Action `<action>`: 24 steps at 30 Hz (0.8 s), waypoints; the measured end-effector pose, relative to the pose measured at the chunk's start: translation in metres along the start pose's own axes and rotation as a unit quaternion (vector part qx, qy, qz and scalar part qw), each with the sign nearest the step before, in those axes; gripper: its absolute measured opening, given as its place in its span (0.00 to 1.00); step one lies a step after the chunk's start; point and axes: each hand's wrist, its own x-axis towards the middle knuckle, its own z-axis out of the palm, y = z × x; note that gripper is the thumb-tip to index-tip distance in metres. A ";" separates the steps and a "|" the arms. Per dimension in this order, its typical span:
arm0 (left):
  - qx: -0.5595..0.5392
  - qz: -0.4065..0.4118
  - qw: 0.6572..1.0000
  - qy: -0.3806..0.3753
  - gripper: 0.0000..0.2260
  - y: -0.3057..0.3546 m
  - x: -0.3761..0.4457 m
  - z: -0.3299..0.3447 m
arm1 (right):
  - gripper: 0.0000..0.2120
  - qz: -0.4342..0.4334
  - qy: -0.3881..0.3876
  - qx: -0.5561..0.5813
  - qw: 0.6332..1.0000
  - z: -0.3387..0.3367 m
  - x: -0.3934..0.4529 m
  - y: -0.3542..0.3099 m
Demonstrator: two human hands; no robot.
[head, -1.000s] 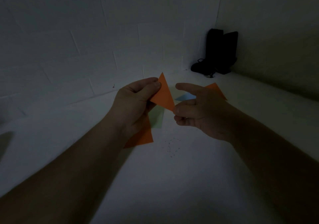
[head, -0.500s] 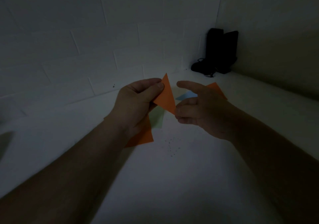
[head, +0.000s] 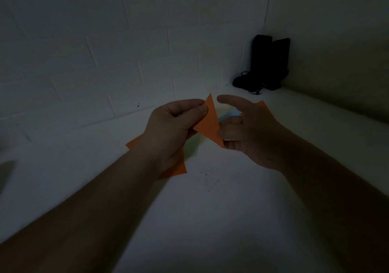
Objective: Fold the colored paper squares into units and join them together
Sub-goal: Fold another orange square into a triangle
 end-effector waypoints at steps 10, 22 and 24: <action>0.004 -0.020 1.000 -0.015 0.09 0.002 -0.005 0.003 | 0.33 0.044 0.021 0.041 0.998 0.003 0.001 -0.003; 0.045 -0.004 0.998 -0.035 0.08 -0.002 -0.004 0.001 | 0.31 0.018 0.022 0.039 0.999 -0.001 0.002 -0.004; 0.045 -0.005 0.998 -0.039 0.07 -0.003 -0.004 0.002 | 0.31 0.019 0.024 0.052 0.998 -0.003 0.001 -0.005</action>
